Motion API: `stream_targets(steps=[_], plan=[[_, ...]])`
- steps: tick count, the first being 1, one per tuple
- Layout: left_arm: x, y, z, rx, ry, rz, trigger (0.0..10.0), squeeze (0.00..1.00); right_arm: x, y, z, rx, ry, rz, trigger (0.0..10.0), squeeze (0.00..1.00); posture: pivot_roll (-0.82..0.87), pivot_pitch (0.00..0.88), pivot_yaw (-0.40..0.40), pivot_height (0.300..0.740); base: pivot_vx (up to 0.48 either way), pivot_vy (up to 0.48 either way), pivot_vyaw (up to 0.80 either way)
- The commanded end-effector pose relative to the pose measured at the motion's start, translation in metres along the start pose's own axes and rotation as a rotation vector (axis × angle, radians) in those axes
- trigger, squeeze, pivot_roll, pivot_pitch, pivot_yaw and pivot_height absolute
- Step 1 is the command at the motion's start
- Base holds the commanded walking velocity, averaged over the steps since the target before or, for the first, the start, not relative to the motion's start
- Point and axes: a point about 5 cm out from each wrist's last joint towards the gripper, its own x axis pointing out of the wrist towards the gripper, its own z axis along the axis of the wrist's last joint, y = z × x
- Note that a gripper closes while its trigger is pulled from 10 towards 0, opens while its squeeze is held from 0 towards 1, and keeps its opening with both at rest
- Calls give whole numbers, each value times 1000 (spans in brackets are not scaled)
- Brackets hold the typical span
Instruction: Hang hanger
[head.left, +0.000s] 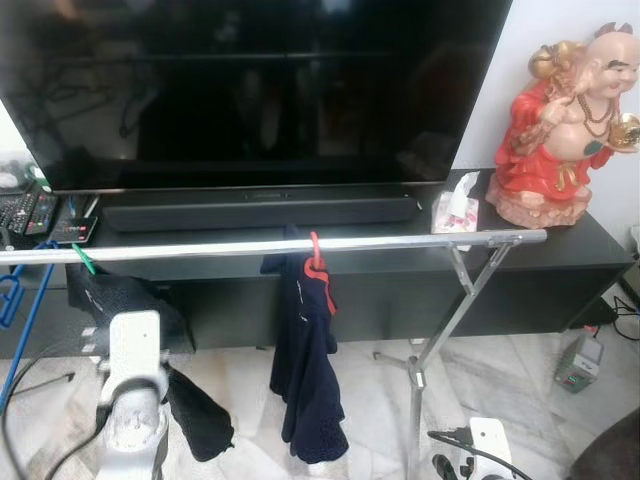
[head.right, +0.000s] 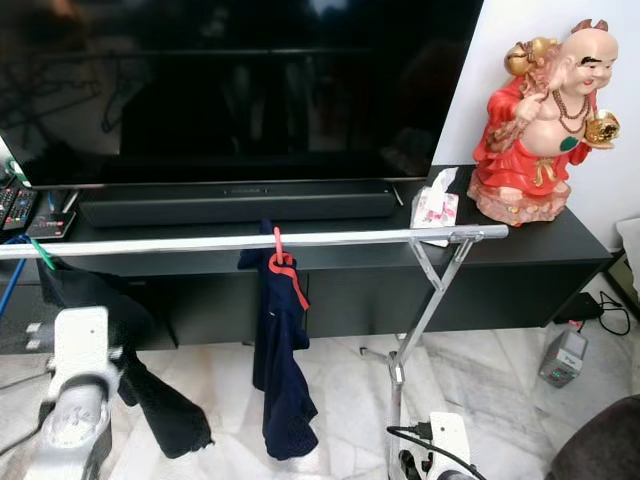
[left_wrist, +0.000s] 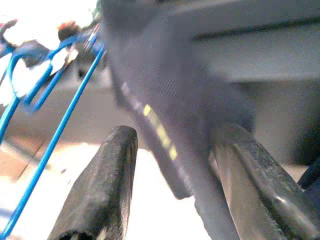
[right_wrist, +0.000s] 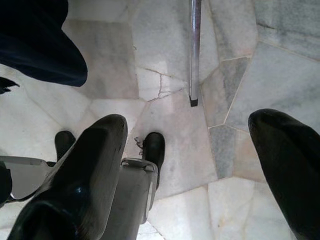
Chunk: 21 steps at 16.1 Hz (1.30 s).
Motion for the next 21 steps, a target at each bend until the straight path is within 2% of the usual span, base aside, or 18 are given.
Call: stream_targets(steps=[1,4,6,7,8,15,16,17,21], plan=[[-1,6,-2,2,25,51,10000,0,-1,-4,0,-13,7,-7,10000,0,88,0,-70,740,0,0,0],[0,4,0,-24,38,50,10000,0,-2,-7,0,-22,8,-11,10000,0,83,0,-81,740,0,0,0],[3,4,-5,-70,73,53,10000,533,-2,-9,0,-28,10,-13,10000,0,78,0,-84,740,0,0,0],[6,3,-8,-113,94,44,10000,212,-2,-10,1,-35,11,-14,10000,0,71,0,-88,740,0,0,0],[9,4,-9,-114,98,34,10000,0,-3,-11,1,-38,12,-17,10000,0,70,0,-92,740,0,0,0],[26,16,-23,-70,124,-9,10000,0,-3,-14,3,-55,9,-20,10000,0,57,0,-102,740,0,0,0],[28,16,-23,-69,119,-16,9569,0,-3,-14,3,-55,9,-21,10000,0,57,0,-102,740,0,0,0],[31,14,-22,-67,108,-32,0,0,-3,-15,3,-56,8,-22,10000,0,48,0,-101,740,0,0,0],[33,8,-21,-63,85,-91,0,0,-3,-15,4,-57,7,-24,10000,0,45,0,-99,740,0,0,0]])
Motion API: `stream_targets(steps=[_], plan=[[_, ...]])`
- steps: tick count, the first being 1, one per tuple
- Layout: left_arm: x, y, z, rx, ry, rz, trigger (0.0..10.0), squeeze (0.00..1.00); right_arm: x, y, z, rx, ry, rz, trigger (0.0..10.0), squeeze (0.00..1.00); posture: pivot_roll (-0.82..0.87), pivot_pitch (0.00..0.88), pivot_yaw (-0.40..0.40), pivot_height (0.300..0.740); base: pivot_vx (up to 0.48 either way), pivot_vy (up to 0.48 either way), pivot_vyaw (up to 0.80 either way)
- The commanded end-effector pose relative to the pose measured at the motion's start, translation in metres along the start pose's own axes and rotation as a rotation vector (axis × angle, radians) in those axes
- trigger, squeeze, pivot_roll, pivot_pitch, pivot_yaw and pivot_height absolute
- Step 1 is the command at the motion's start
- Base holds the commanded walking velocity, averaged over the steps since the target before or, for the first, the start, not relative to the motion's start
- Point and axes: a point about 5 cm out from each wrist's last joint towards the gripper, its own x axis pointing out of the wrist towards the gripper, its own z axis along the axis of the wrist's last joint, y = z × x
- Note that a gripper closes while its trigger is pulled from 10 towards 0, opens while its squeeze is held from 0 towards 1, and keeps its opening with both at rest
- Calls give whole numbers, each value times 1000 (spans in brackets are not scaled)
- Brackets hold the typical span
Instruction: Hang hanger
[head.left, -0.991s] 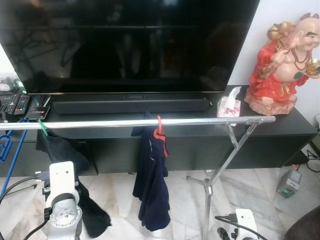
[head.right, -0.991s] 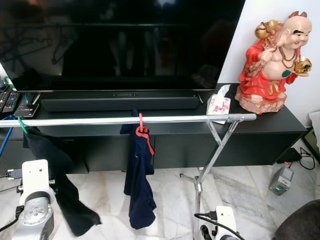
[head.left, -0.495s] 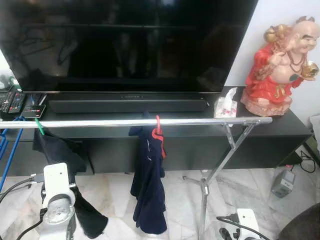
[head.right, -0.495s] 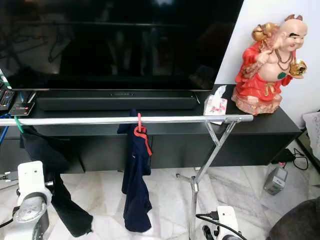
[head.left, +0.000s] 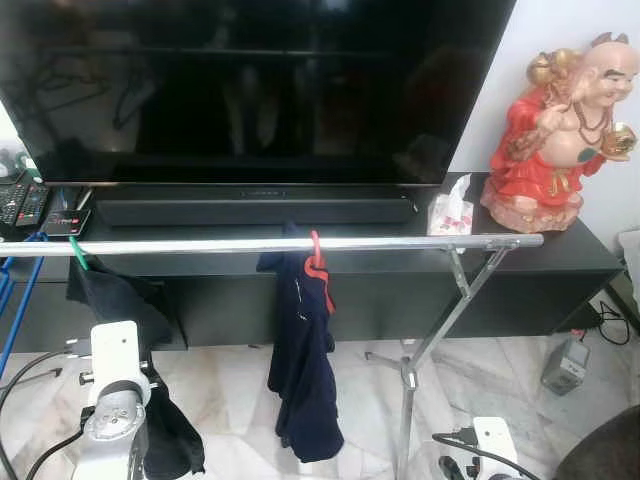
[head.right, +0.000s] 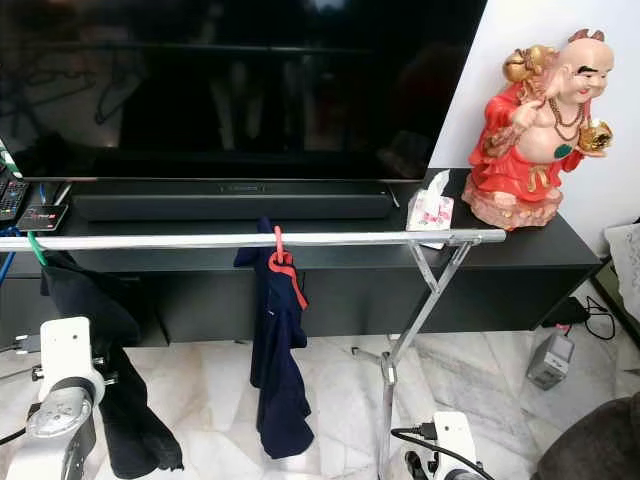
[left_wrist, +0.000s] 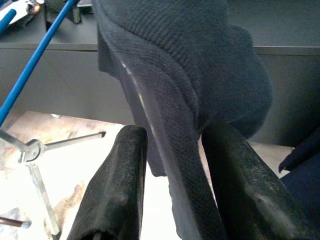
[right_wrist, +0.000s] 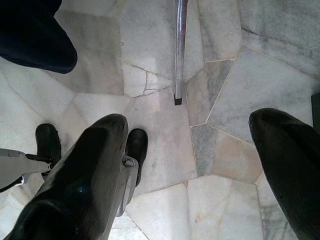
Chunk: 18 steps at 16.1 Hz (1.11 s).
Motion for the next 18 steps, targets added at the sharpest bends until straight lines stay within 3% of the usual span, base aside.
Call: stream_targets(steps=[1,12,15,18], plan=[[1,-2,1,-1,-7,-18,0,0,-1,-6,1,-2,-1,-17,10000,0,45,0,-99,740,0,0,0],[-2,-9,-7,119,-6,-10,0,0,0,-5,5,8,-16,-20,10000,0,33,0,-101,740,0,0,0],[-8,-12,-9,89,-25,0,0,0,1,-2,9,-2,-17,-13,10000,0,42,0,-107,740,0,0,0],[-15,-24,0,17,-134,-84,0,0,2,0,16,-3,-30,-14,10000,0,44,0,-106,740,0,0,0]])
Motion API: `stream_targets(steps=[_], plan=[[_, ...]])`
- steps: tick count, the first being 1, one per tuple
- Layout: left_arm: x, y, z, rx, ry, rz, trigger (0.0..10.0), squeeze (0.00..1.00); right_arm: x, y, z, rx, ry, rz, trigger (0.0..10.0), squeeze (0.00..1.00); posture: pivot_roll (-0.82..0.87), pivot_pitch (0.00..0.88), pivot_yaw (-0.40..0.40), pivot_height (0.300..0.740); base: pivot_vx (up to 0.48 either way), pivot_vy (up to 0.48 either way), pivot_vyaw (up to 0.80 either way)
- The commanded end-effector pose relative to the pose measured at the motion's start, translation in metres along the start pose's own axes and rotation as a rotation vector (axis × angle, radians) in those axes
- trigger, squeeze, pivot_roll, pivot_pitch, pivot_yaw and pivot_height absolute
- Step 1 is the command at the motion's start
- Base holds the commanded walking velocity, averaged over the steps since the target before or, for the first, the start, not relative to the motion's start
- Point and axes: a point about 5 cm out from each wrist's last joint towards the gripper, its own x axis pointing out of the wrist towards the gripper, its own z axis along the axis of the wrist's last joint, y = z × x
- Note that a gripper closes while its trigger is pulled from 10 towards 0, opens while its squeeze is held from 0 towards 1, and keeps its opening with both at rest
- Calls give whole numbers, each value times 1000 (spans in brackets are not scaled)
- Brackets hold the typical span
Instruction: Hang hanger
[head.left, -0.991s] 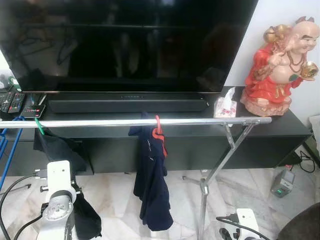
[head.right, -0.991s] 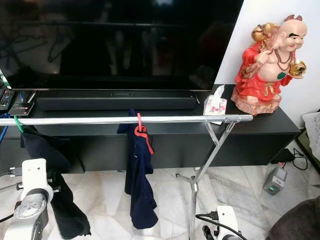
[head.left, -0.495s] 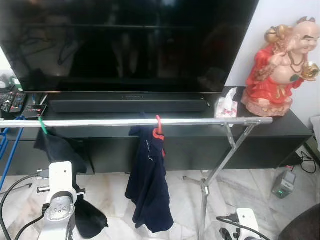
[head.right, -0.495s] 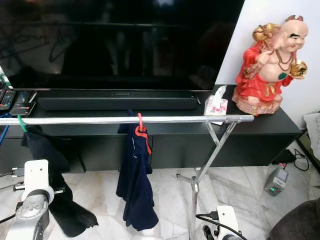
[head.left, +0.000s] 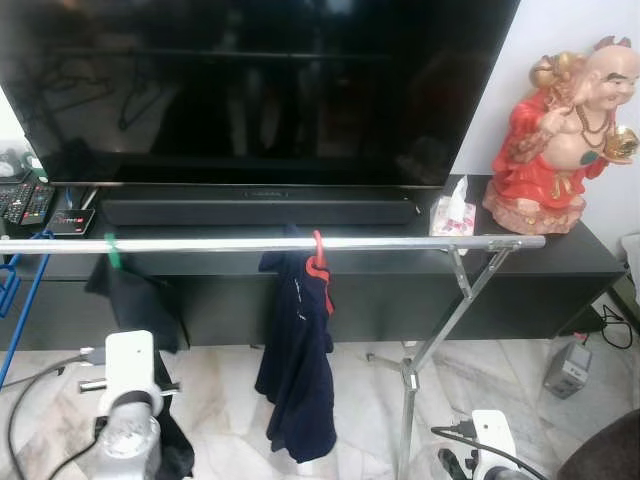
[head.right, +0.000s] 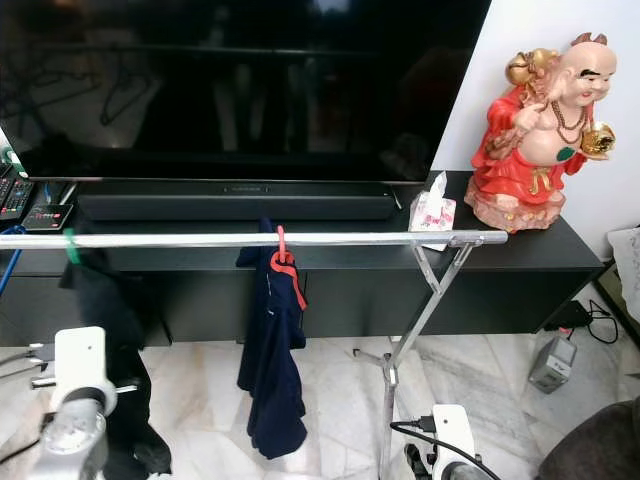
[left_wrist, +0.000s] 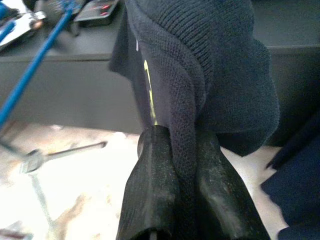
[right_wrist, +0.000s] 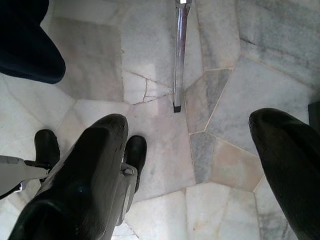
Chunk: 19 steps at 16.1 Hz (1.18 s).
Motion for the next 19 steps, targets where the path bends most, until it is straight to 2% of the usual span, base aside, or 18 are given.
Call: stream_targets(steps=[1,3,7,10,11,12,14,18,19], plan=[[-2,-7,12,-15,-78,-48,0,0,0,-2,6,0,-12,-8,10000,0,45,0,-108,740,0,0,0],[-7,-10,20,-27,-144,-80,0,0,1,-2,12,-5,-27,-15,10000,0,58,0,-114,740,0,0,0],[-12,-6,22,-43,-196,-101,0,0,2,-1,19,-12,-37,-16,10000,0,91,0,-131,740,0,0,0],[-24,-13,24,-50,-260,-191,0,0,3,-1,32,-12,-67,-21,10000,0,79,0,-120,740,0,0,0],[-26,-15,21,-50,-258,-207,1569,0,3,-1,34,-8,-72,-24,10000,0,74,0,-120,740,0,0,0],[-27,-16,19,-51,-259,-218,2314,0,3,-1,35,-8,-76,-25,10000,0,71,0,-119,740,0,0,0],[-32,-23,17,-49,-284,-274,10000,0,3,-2,40,3,-92,-37,10000,0,66,0,-119,740,0,0,0],[-35,-23,22,-67,-326,-254,10000,0,3,-2,47,11,-119,-41,10000,0,55,0,-114,740,0,0,0],[-39,-21,27,-50,-359,-245,10000,0,3,-2,48,10,-124,-39,10000,0,58,0,-125,740,0,0,0]])
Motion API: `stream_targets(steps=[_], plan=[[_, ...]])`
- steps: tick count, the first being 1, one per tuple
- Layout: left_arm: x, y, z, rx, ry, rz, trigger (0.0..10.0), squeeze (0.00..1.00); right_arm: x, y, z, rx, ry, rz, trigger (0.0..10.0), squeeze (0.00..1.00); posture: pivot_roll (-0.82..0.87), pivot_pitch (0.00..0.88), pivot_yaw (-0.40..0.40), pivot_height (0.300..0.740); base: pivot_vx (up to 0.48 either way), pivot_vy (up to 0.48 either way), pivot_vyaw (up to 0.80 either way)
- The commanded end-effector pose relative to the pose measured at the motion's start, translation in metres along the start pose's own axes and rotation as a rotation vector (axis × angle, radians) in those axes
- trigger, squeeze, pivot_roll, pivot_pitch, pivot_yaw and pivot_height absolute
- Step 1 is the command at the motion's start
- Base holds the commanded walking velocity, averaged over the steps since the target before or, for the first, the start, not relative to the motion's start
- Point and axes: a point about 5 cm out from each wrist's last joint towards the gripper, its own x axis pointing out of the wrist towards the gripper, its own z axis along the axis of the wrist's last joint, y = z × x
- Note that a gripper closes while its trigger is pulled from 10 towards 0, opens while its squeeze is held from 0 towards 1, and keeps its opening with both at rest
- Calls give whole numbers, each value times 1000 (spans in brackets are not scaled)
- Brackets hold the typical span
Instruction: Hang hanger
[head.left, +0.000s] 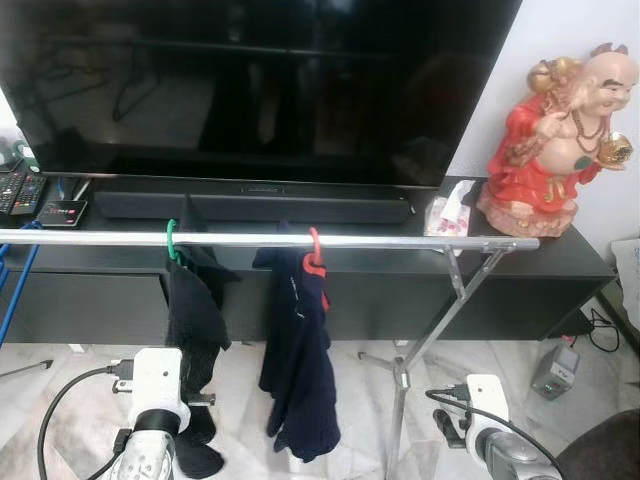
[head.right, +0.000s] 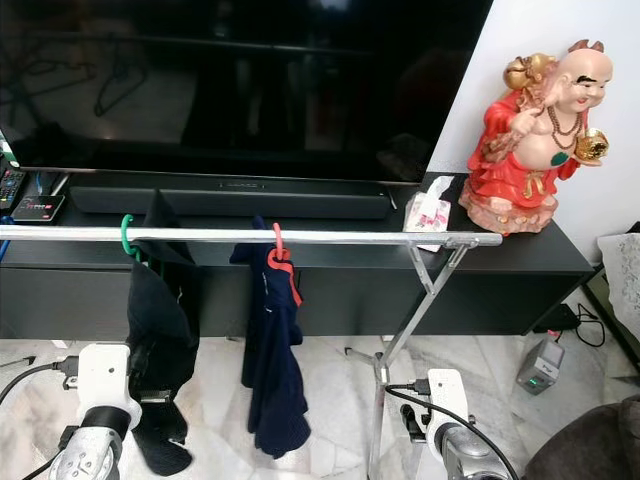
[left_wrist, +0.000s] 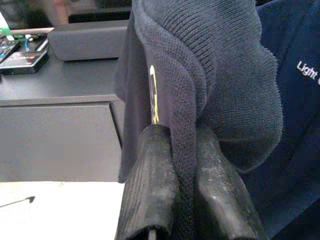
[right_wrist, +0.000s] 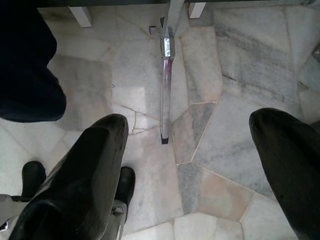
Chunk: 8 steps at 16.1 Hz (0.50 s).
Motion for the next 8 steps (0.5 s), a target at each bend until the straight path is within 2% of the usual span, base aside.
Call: stream_targets(steps=[1,2,4,5,6,8], plan=[[2,-2,24,2,-136,3,10000,0,-1,-6,4,11,-20,-18,10000,0,58,0,-125,740,0,0,0],[0,0,28,6,-152,16,10000,0,-1,-6,4,16,-20,-26,10000,0,66,0,-129,740,0,0,0],[-11,3,30,84,-155,-13,10000,0,-1,-7,4,32,-19,-51,10000,0,68,0,-122,740,0,0,0],[-13,5,30,90,-151,-23,10000,0,-1,-7,5,33,-21,-50,10000,0,71,0,-121,740,0,0,0],[-24,13,22,152,-123,-25,10000,0,-1,-7,4,30,-14,-45,10000,0,84,0,-120,740,0,0,0],[-33,18,20,147,-100,-9,10000,0,-1,-7,3,20,-3,-39,10000,0,91,0,-121,740,0,0,0]])
